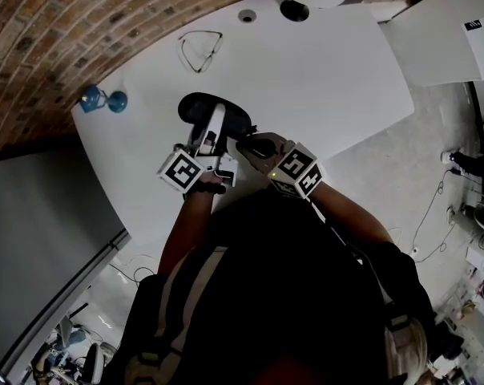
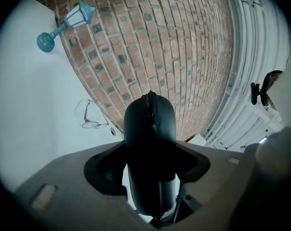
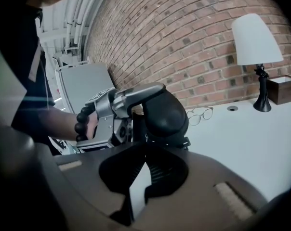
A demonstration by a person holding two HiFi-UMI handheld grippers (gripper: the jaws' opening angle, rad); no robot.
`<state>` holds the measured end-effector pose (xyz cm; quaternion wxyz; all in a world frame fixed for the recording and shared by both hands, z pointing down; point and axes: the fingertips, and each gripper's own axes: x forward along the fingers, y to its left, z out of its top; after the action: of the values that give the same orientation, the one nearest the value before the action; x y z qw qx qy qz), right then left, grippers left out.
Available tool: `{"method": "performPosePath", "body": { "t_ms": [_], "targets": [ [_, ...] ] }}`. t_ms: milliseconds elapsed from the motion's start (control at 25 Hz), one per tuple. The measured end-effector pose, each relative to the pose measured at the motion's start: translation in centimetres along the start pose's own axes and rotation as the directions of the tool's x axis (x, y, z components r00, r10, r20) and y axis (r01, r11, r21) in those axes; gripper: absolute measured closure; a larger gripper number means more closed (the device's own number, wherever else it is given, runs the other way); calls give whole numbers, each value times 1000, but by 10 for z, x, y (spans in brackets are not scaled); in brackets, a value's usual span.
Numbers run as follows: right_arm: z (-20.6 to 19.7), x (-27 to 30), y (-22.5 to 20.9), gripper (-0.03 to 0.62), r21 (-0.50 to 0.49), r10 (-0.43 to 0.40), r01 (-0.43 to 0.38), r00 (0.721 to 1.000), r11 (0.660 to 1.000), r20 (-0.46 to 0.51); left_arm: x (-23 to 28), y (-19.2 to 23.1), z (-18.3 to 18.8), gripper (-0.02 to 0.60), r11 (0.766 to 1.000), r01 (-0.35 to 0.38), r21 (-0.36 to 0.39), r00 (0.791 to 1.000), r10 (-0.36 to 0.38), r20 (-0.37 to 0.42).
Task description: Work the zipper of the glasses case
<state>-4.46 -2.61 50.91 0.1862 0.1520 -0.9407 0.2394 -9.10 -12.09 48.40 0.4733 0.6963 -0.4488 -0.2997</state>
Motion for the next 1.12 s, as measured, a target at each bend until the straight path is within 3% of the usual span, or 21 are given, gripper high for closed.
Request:
{"method": "performPosePath", "body": {
  "t_ms": [360,920,1120],
  "targets": [
    [-5,0,5,592,24,45,-44,999,999,-19,3,-2,-6,289,999,38,-12,999,-38,-13],
    [-9,-5,9,592,50,87,-85,996,995,-27,9,-2,-33,253,998,65,11,991,-63,-121],
    [-9,-6,8,591,45,83,-82,996,996,-30,11,-11,-25,297,996,79,42,991,-74,-109]
  ]
}}
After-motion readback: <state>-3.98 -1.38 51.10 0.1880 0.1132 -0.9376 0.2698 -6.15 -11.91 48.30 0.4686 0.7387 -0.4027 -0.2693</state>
